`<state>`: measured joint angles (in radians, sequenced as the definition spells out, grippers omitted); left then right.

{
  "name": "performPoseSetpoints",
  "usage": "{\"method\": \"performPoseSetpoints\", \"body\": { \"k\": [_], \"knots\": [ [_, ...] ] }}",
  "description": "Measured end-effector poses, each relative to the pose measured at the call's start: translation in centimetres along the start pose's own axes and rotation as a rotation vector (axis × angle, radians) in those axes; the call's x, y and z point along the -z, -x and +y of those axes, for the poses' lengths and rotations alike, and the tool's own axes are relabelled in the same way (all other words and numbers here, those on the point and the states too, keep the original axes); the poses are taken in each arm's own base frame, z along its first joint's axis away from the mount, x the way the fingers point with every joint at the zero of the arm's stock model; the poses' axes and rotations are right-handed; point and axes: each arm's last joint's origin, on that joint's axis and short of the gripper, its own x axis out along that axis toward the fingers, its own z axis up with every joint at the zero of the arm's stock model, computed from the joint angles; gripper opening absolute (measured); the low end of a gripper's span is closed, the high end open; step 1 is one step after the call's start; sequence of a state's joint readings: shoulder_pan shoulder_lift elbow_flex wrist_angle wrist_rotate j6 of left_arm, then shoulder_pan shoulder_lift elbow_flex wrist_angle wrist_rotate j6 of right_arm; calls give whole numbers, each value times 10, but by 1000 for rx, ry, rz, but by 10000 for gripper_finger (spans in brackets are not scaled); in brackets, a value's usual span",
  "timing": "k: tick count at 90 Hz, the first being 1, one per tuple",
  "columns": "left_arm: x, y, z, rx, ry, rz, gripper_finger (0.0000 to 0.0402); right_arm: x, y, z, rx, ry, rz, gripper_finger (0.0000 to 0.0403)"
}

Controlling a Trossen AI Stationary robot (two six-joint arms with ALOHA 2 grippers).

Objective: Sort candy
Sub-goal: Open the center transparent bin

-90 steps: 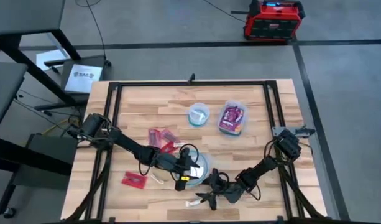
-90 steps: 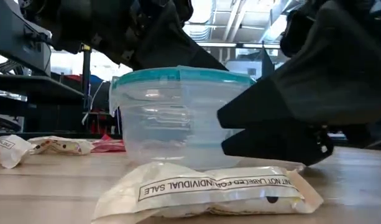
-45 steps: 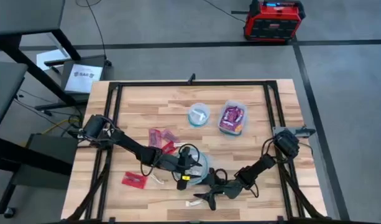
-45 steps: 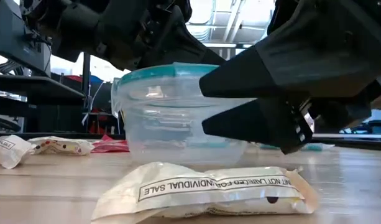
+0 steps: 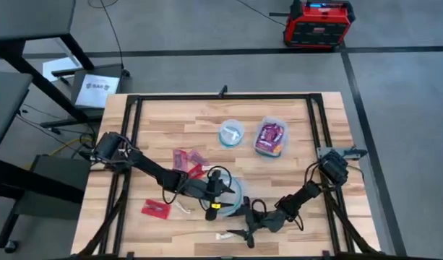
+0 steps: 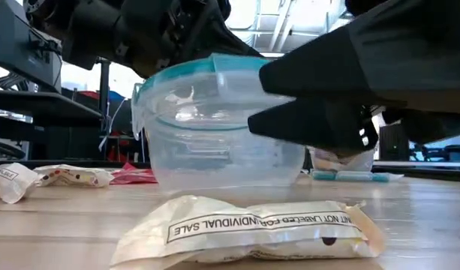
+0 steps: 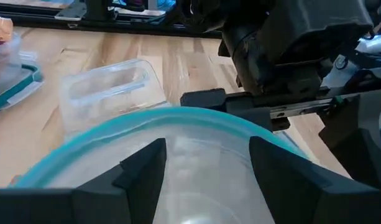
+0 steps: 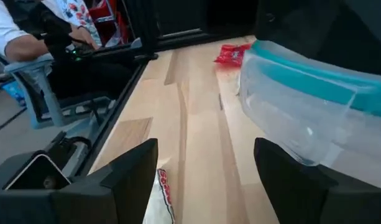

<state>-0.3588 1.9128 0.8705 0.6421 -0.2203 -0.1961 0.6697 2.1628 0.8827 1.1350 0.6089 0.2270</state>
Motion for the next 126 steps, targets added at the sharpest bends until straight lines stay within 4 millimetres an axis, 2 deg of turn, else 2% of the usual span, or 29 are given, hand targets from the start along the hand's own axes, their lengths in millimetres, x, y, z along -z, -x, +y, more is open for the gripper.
{"method": "performPoseSetpoints", "body": {
  "k": [8, 24, 35, 39, 47, 56, 72, 80, 88, 103, 115, 126],
  "knots": [
    [0, 0, 0, 4, -1, 2, 219, -2, -2, 2, 7, 65, -2, 255],
    [0, 0, 0, 4, -2, 2, 219, -4, -4, 4, 19, 84, -5, 255],
    [0, 0, 0, 4, -6, 1, 219, -7, -4, 14, 43, 254, -18, 255],
    [3, 0, 1, -17, -30, 25, 219, -14, -3, 20, 62, 317, -51, 255],
    [5, -1, 3, -30, -43, 42, 219, -32, -2, 24, 137, 321, -119, 255],
    [9, -3, 3, -32, -40, 44, 219, -22, -3, 21, 170, 378, -76, 255],
    [6, -3, 2, -27, -38, 33, 219, -27, -1, 25, 154, 256, -114, 255],
    [-1, -1, 1, -19, -39, 17, 219, -22, 1, 26, 150, 293, -90, 255],
    [-13, 1, -3, -10, -46, 9, 219, -36, 6, 32, 138, 274, -123, 255],
    [-51, 10, -14, 12, -92, 21, 219, -53, 15, 38, 147, 270, -125, 255],
    [-88, 31, -16, -10, -87, 129, 219, -74, 28, 43, 196, 178, -102, 255],
    [-102, 59, -14, -90, -60, 323, 219, -78, 35, 36, 211, 84, 22, 255]
  ]
}}
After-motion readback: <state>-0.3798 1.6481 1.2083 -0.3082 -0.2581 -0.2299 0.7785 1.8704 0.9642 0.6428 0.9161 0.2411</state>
